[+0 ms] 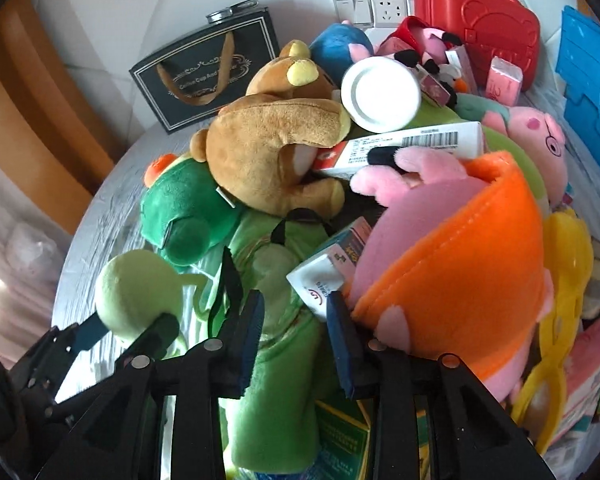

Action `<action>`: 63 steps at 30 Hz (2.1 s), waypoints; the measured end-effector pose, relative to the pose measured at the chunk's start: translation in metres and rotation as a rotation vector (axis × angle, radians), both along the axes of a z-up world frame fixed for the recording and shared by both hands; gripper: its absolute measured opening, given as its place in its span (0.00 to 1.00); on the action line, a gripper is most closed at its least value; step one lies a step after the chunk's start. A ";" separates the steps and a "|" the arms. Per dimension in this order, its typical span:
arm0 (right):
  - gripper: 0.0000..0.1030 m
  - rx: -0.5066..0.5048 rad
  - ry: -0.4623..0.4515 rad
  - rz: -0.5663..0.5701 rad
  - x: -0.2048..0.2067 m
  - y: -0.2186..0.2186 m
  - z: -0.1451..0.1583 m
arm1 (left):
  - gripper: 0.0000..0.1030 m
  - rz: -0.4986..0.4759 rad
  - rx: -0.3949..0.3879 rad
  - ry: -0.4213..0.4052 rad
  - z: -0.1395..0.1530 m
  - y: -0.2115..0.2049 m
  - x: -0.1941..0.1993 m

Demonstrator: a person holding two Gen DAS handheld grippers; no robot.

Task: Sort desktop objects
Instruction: 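Grasp the white pill bottle with the right tool while the left tool holds the frog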

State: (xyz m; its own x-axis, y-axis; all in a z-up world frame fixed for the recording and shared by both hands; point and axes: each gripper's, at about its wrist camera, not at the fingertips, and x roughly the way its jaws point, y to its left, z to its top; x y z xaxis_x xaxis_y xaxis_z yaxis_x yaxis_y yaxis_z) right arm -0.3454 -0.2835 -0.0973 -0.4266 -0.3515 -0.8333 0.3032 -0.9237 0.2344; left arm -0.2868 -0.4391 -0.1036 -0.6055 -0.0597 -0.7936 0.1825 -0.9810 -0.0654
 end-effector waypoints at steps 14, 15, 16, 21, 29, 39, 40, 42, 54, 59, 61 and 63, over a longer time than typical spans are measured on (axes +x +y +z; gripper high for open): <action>0.66 0.010 0.153 0.054 -0.028 0.006 0.054 | 0.54 0.048 -0.029 0.124 0.047 -0.014 -0.032; 0.66 0.005 0.150 0.072 -0.033 0.001 0.053 | 0.54 0.059 -0.031 0.118 0.047 -0.018 -0.037; 0.66 0.000 0.148 0.089 -0.040 -0.006 0.053 | 0.54 0.066 -0.031 0.111 0.045 -0.023 -0.040; 0.66 -0.009 0.137 0.113 -0.064 -0.011 0.046 | 0.54 0.087 -0.012 0.086 0.034 -0.039 -0.050; 0.66 -0.008 0.110 -0.027 -0.106 0.035 0.042 | 0.53 0.017 0.011 0.201 0.073 -0.015 -0.082; 0.54 -0.007 0.056 -0.004 -0.133 0.029 0.016 | 0.53 -0.022 -0.047 0.184 0.072 0.021 -0.115; 0.54 -0.010 0.069 -0.004 -0.130 0.031 0.019 | 0.53 -0.018 -0.049 0.187 0.075 0.021 -0.113; 0.53 -0.013 0.115 -0.005 -0.121 0.035 0.030 | 0.53 -0.016 -0.048 0.200 0.083 0.022 -0.106; 0.51 -0.026 0.343 0.017 -0.022 0.061 0.126 | 0.53 -0.045 -0.087 0.330 0.156 0.066 -0.021; 0.51 -0.040 0.424 0.024 0.020 0.080 0.161 | 0.53 -0.040 -0.108 0.388 0.183 0.094 0.018; 0.51 -0.040 0.455 0.034 0.035 0.091 0.172 | 0.53 -0.030 -0.120 0.404 0.191 0.109 0.030; 0.51 -0.028 0.473 0.061 0.044 0.102 0.179 | 0.53 -0.012 -0.128 0.415 0.196 0.126 0.039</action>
State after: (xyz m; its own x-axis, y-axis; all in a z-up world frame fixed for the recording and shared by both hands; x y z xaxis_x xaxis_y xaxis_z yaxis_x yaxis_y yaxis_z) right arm -0.3012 -0.1812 0.0814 -0.7344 -0.4074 -0.5428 0.4364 -0.8960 0.0820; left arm -0.2480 -0.3136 0.0925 -0.8727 -0.1328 -0.4698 0.1551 -0.9879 -0.0089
